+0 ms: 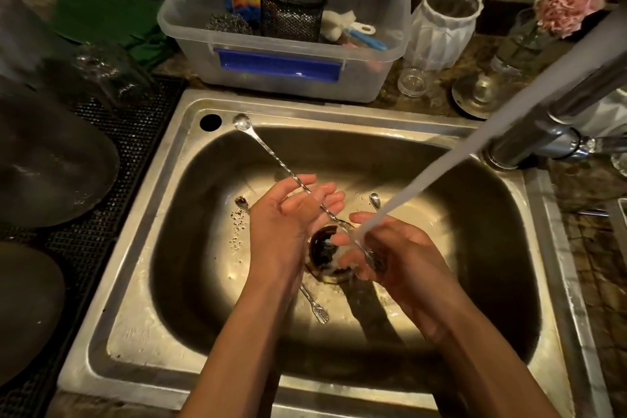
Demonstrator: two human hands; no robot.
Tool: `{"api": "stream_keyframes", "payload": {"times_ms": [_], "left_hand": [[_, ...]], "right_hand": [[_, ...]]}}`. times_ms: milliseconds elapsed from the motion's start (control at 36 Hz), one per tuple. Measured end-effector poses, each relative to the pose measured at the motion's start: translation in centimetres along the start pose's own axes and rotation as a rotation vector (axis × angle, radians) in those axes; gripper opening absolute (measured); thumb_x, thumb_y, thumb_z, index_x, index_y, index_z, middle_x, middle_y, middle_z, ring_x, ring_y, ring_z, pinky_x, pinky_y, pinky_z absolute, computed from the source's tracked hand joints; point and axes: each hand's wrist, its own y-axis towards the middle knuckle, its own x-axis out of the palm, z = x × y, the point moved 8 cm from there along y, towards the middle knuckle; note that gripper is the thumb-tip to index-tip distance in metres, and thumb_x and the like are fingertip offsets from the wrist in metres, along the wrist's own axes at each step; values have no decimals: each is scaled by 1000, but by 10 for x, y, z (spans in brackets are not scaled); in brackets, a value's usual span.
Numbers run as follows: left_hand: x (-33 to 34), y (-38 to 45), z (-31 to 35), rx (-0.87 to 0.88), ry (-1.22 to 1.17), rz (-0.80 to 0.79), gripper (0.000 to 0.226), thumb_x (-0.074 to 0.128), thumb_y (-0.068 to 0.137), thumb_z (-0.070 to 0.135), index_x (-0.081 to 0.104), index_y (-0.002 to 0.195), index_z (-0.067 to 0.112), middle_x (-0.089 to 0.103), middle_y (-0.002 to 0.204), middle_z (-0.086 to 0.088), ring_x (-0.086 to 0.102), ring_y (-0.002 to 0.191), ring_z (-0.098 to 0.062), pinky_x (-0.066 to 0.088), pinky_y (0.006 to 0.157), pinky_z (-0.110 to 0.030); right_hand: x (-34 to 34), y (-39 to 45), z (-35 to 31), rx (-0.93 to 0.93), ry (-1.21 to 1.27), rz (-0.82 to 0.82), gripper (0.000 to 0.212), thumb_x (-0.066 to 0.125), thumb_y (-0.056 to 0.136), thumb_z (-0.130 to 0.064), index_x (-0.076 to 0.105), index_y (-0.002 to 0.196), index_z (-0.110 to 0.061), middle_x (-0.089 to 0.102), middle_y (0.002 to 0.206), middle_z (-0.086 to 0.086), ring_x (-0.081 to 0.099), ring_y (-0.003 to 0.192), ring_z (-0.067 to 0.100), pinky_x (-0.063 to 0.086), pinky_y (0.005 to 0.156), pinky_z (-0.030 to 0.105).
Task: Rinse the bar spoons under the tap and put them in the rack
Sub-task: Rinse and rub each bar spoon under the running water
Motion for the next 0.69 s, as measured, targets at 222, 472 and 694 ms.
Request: {"api": "stream_keyframes", "payload": {"times_ms": [222,472,694], "left_hand": [[6,-10,-16,-65,4,-37,25,70,86,3,65,110,5,77,99,-17,76,92,-32,61,70,-32],[14,-28,-36,-147,12,-60,25,68,86,5,65,110,4,76,99,-20,76,90,-32,61,71,-29],[8,-36,-51,-206,10,-10,22,64,93,10,68,105,-8,76,98,-21,76,92,-30,61,80,-32]], "right_hand": [[-11,-15,2,8,-84,-6,26,51,97,-16,74,101,-5,75,101,20,68,67,19,48,51,23],[-23,-38,0,-16,-233,24,19,60,94,-16,77,101,-14,76,94,11,68,62,20,40,40,18],[-34,-55,2,-36,-309,63,21,61,93,-10,79,98,-19,71,80,25,52,60,34,36,37,18]]}}
